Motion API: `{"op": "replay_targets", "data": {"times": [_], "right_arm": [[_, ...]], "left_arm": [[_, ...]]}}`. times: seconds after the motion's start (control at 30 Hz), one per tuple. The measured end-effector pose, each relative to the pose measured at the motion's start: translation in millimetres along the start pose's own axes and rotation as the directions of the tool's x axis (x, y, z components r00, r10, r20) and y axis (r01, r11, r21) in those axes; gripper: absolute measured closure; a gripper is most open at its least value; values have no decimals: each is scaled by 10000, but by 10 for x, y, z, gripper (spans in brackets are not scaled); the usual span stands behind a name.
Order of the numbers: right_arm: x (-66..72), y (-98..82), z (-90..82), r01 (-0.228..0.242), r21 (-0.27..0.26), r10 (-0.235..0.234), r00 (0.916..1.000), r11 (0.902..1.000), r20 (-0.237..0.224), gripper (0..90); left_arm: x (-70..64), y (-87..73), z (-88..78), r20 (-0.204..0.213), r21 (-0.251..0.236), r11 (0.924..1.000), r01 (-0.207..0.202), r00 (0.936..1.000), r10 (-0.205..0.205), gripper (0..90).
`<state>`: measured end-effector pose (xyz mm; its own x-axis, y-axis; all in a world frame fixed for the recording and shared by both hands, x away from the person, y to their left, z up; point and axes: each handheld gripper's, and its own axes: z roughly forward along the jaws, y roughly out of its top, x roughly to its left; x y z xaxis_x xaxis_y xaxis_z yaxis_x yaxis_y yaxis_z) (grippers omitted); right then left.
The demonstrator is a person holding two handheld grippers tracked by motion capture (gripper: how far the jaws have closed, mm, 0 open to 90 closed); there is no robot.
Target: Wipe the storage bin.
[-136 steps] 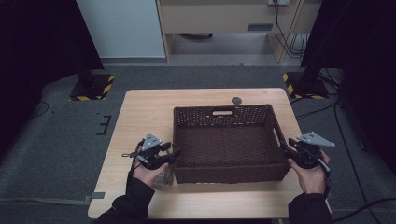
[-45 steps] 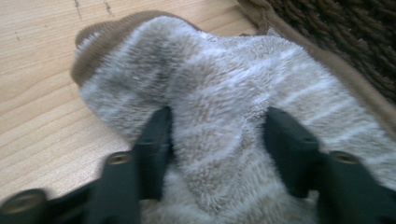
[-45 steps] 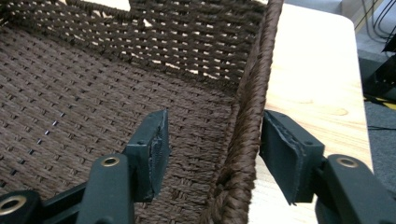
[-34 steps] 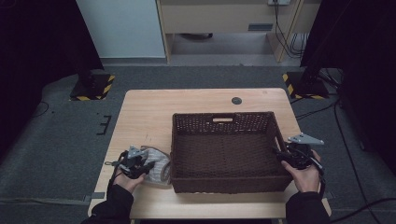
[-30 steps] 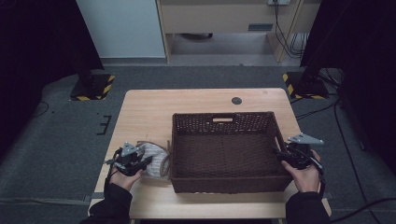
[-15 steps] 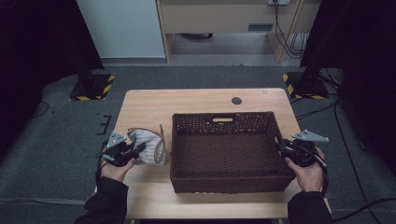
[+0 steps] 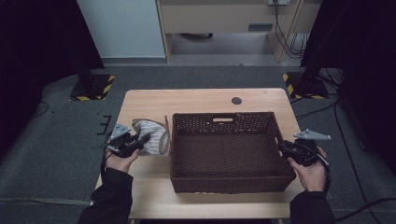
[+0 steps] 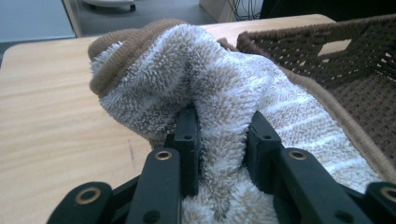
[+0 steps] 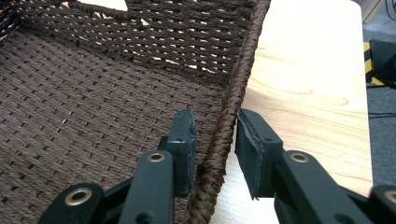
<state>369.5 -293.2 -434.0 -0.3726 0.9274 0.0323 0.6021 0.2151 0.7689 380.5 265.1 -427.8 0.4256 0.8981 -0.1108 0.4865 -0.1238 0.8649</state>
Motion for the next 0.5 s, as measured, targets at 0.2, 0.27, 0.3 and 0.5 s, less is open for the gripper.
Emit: {"op": "replay_targets", "data": {"times": [0.2, 0.27, 0.3, 0.5], "right_arm": [[6, 15, 25, 210, 312, -213, 9997, 9993, 77, 735], [-6, 14, 38, 222, 216, -221, 9997, 9995, -73, 735], [-12, 16, 46, 288, 175, -286, 9995, 9994, -145, 735], [28, 38, 114, 241, -65, -244, 9984, 9997, -504, 733]], "left_arm": [[-16, 129, 194, 8, -69, 9999, -124, 9999, 124, 690], [-20, 157, 249, 59, -86, 9998, -165, 9998, 165, 690], [-24, 168, 272, 111, -103, 9998, -197, 9997, 198, 690], [-26, 193, 348, 176, -87, 9993, -365, 9992, 367, 691]]}}
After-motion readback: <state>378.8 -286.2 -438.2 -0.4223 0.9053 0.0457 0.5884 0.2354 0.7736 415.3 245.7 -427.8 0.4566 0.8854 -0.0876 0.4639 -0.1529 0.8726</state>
